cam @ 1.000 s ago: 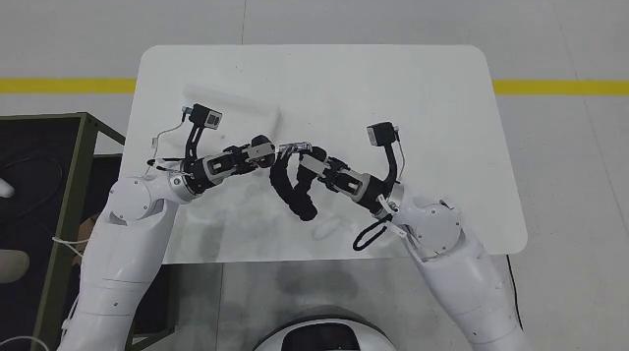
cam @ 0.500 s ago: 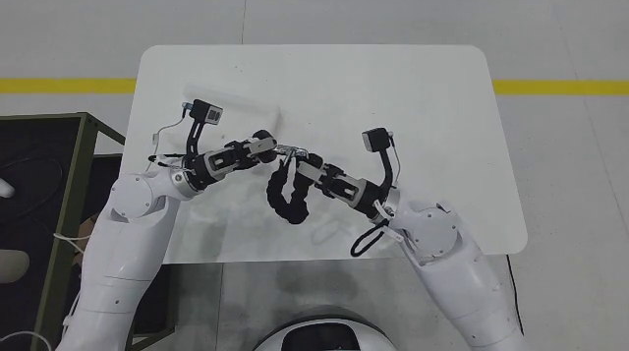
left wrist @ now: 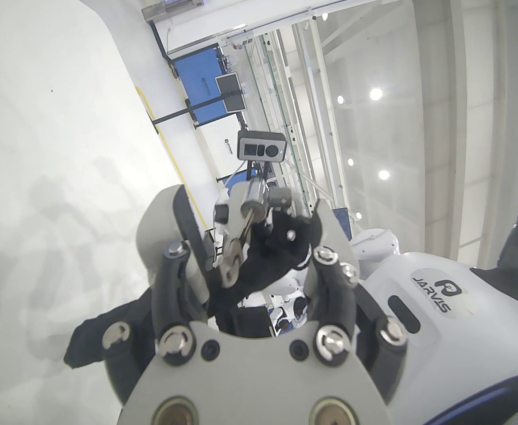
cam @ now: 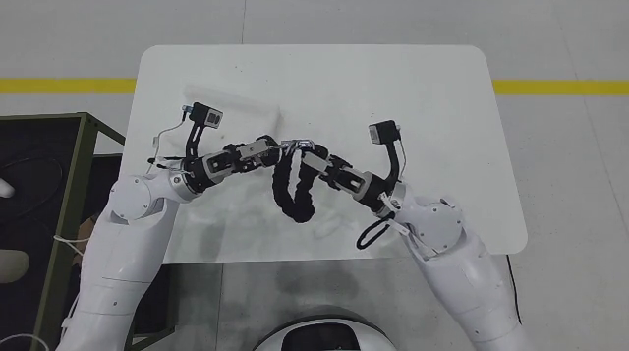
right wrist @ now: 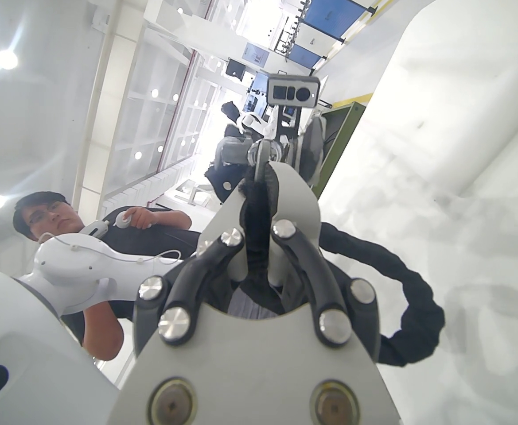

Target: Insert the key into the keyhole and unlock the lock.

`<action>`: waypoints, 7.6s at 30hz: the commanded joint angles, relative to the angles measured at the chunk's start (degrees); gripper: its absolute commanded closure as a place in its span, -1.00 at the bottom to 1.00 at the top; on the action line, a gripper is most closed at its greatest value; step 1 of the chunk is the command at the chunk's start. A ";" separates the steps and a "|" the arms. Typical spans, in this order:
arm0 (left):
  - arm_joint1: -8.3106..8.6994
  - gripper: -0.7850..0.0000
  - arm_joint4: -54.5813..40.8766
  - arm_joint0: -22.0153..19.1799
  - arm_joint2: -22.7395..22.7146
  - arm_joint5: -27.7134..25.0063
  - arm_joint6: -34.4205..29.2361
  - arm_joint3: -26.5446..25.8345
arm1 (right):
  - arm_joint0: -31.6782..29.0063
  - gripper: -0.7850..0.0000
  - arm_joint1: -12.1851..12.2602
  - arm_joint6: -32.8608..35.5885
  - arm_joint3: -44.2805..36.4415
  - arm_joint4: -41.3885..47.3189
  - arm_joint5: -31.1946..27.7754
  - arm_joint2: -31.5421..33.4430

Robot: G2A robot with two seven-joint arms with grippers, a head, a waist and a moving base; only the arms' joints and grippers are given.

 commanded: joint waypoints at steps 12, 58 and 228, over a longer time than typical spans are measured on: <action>0.48 -0.61 -3.41 0.09 -3.62 1.78 -0.17 0.92 | 0.51 1.00 0.59 2.90 0.07 6.20 1.08 4.03; 0.82 1.00 0.96 -0.05 -1.53 -1.65 -3.01 0.43 | 3.78 1.00 1.13 9.30 2.06 3.85 1.43 1.75; 6.47 1.00 172.71 5.11 -1.39 23.96 126.08 -14.05 | 1.71 1.00 4.53 18.94 -0.91 27.19 16.59 4.33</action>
